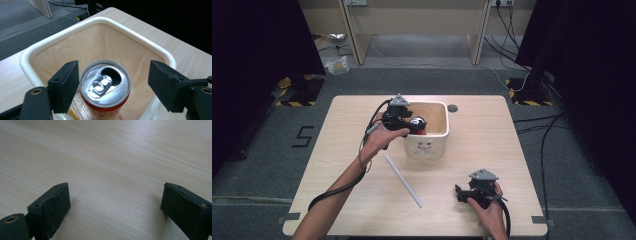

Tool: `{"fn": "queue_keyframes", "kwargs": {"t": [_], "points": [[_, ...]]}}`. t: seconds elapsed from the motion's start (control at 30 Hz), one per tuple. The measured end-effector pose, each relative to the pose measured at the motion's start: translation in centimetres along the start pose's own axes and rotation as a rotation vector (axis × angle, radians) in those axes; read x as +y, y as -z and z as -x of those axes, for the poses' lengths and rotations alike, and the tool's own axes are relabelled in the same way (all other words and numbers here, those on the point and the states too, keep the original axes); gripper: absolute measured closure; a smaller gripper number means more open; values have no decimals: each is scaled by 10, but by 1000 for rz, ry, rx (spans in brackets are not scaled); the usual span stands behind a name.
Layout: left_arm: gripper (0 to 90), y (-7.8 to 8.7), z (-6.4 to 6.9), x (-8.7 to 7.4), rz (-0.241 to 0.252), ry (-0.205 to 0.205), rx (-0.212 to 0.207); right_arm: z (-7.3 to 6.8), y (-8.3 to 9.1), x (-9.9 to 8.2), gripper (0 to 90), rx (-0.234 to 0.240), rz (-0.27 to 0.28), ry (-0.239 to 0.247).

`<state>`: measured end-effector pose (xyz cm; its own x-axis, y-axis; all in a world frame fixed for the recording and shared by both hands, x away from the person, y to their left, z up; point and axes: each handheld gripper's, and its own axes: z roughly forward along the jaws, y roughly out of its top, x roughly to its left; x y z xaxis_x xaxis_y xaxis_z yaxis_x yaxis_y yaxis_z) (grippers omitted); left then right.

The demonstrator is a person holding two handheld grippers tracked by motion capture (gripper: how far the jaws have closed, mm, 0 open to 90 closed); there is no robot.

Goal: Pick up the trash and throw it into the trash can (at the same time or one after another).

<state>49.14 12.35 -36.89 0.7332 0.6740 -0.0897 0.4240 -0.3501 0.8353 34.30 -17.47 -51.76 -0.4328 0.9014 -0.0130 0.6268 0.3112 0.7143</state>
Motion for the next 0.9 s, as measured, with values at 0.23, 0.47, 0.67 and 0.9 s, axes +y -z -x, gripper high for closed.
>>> {"fn": "queue_keyframes", "kwargs": {"t": [0.23,0.47,0.67,0.9], "points": [[220,13,0,4,32,16,0,0,0,0,88,0,0,1],[219,33,4,6,56,25,6,0,0,0,88,0,0,0],[220,45,6,0,55,33,-10,0,0,0,88,-1,0,0],[220,55,4,-15,63,49,-17,0,0,0,88,-1,-1,2]]}}
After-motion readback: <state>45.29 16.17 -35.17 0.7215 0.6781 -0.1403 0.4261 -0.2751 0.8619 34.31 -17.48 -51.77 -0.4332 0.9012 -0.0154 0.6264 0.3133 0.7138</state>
